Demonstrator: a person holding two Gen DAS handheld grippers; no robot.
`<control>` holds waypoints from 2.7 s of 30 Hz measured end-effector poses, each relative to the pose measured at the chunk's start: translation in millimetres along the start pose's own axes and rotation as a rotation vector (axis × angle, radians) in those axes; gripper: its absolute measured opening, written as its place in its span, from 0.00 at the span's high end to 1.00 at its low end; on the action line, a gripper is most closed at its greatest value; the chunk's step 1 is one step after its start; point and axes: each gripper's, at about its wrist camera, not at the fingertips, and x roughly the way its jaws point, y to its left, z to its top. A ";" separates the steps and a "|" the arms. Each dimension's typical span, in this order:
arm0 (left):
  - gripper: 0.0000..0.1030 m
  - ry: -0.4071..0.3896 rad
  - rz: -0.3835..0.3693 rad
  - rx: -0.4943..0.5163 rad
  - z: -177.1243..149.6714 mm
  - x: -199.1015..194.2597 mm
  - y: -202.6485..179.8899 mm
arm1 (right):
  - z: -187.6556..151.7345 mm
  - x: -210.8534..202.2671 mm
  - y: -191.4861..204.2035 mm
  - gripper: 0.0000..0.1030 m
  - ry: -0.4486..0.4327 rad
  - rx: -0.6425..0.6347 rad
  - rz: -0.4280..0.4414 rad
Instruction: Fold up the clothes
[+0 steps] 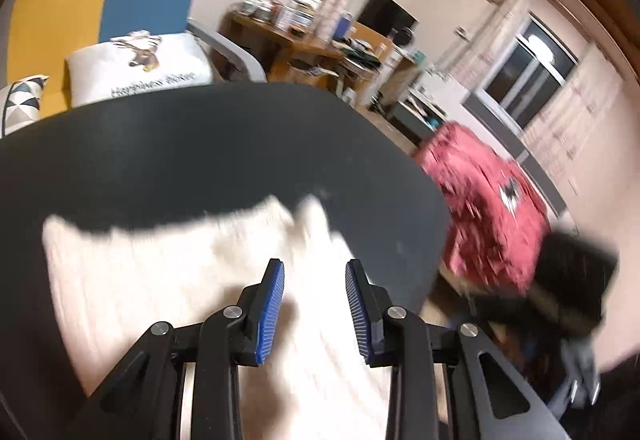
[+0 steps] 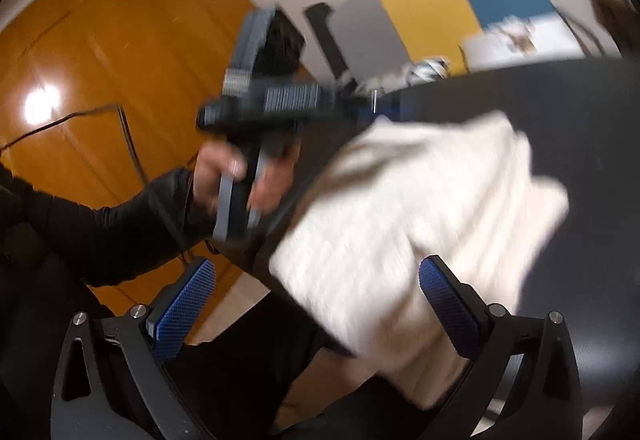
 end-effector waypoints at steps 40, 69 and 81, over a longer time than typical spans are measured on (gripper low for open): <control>0.67 0.138 -0.019 0.298 -36.0 73.5 -66.3 | -56.8 8.5 -50.6 0.00 -0.127 0.317 -0.032; 0.66 -0.052 -0.127 -0.044 33.1 41.2 9.2 | 9.7 52.5 12.9 0.00 0.134 -0.213 -0.254; 0.66 0.115 -0.133 -0.040 67.3 92.2 15.7 | -24.9 78.0 -46.8 0.01 0.061 -0.032 -0.310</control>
